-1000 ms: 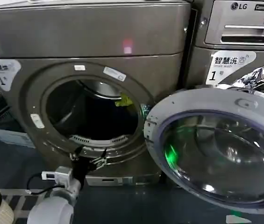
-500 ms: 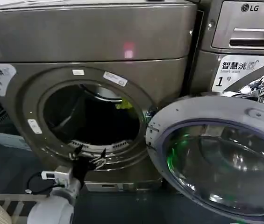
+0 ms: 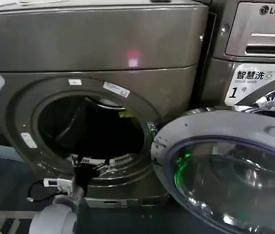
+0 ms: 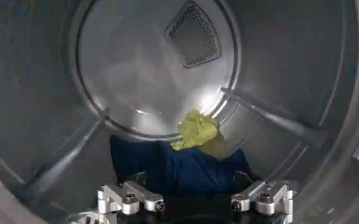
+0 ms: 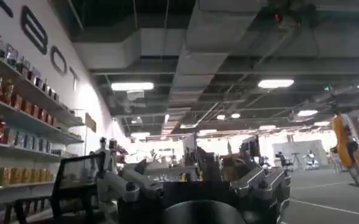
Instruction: Grasp the clothes from the dryer.
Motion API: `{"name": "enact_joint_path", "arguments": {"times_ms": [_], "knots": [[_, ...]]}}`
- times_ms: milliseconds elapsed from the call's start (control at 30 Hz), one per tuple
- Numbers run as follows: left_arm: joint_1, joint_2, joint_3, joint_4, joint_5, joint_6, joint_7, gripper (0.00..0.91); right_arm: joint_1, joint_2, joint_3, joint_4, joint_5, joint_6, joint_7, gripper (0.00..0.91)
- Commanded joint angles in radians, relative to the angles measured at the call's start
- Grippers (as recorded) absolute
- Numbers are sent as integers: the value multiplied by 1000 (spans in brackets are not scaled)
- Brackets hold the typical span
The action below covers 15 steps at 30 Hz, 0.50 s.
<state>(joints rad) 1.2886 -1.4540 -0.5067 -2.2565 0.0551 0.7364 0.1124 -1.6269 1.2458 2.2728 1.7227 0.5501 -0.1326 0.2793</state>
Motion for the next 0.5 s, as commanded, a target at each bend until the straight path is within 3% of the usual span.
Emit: {"name": "enact_joint_path", "arguments": {"times_ms": [33, 500], "knots": [[1, 3, 7, -1, 9, 49, 2, 907, 0, 1, 1, 0, 0, 0, 0, 907], [-31, 6, 42, 20, 7, 49, -22, 907, -9, 12, 7, 9, 8, 23, -8, 907]]}}
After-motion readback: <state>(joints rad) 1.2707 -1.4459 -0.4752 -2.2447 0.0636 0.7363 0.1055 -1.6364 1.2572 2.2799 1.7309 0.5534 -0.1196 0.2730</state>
